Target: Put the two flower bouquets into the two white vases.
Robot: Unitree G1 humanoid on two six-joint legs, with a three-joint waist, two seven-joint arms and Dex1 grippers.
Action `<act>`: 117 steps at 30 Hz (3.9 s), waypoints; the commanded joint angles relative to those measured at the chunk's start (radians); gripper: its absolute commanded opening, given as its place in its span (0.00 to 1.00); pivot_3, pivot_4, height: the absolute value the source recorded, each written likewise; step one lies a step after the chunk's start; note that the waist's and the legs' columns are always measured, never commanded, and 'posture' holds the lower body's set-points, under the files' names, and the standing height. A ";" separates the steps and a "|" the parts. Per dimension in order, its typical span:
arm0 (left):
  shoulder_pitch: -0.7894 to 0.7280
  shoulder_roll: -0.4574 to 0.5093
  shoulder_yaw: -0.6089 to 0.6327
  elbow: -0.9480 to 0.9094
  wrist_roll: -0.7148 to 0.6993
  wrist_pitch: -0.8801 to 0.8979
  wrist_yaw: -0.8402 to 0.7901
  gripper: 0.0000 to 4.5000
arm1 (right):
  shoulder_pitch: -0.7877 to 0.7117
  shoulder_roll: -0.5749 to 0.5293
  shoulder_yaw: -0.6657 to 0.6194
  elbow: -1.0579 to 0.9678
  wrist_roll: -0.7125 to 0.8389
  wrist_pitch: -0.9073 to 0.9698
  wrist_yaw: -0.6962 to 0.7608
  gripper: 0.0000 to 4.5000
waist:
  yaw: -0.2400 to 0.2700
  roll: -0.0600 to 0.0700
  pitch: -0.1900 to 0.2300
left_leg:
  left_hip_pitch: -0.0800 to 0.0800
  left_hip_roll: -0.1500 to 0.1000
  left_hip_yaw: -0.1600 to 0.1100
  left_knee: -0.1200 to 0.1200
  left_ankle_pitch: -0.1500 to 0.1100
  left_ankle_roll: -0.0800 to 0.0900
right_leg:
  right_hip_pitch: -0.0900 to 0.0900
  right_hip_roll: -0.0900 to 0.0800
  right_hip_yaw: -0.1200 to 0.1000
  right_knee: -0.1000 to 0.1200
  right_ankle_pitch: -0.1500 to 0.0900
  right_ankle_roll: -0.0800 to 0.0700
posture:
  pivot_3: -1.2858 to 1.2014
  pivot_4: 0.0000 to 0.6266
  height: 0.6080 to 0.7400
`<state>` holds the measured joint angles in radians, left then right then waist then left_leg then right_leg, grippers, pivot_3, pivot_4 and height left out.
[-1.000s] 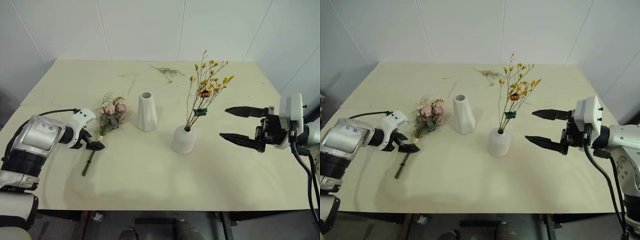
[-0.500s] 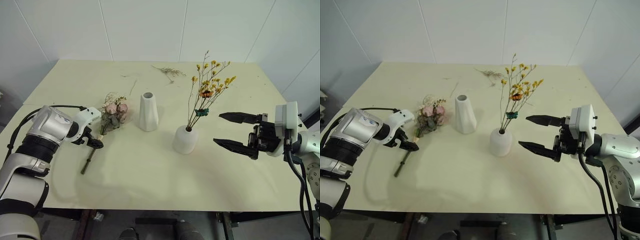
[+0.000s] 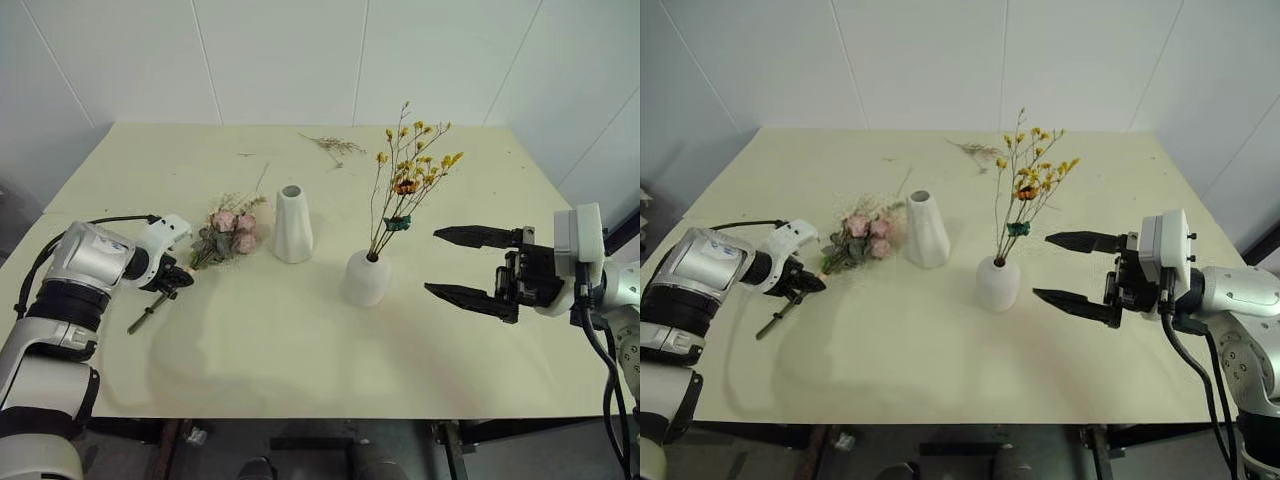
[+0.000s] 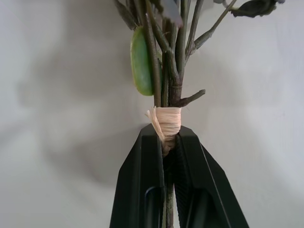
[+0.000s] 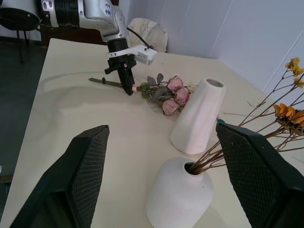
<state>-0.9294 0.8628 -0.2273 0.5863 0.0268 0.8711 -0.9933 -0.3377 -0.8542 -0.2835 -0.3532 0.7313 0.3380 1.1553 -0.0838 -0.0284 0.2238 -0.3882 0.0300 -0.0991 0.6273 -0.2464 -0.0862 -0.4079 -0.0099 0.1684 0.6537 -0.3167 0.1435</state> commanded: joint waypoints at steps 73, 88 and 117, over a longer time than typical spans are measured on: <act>-0.454 -0.588 0.614 0.591 -0.486 -1.031 -0.054 0.00 | 0.173 0.014 -0.096 -0.106 -0.049 -0.055 -0.197 0.84 | 0.029 -0.006 0.002 | -0.007 -0.001 -0.001 0.000 0.001 0.000 | -0.002 0.000 0.000 -0.006 0.003 0.004 | 0.52 0.24 1.00; -0.398 -0.603 0.596 0.601 -0.436 -1.091 -0.064 0.00 | 0.199 0.037 -0.092 -0.135 -0.048 -0.058 -0.230 0.84 | 0.030 -0.006 0.002 | -0.007 -0.001 -0.001 0.001 0.001 0.000 | -0.002 0.000 0.000 -0.007 0.003 0.004 | 0.52 0.24 1.00; -0.385 -0.653 0.611 0.656 -0.395 -1.188 0.022 0.00 | 0.210 0.054 -0.083 -0.164 -0.040 -0.055 -0.270 0.84 | 0.031 -0.006 0.002 | -0.007 -0.001 -0.001 0.001 0.001 0.000 | -0.002 0.000 0.000 -0.007 0.004 0.004 | 0.52 0.24 1.00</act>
<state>-1.2857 0.2107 0.3852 1.2491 -0.3776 -0.2962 -0.9630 -0.1322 -0.8057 -0.3387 -0.4755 0.6723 0.2873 0.8956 -0.0532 -0.0342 0.2255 -0.3954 0.0285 -0.1003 0.6280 -0.2456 -0.0857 -0.4097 -0.0102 0.1681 0.6468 -0.3131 0.1479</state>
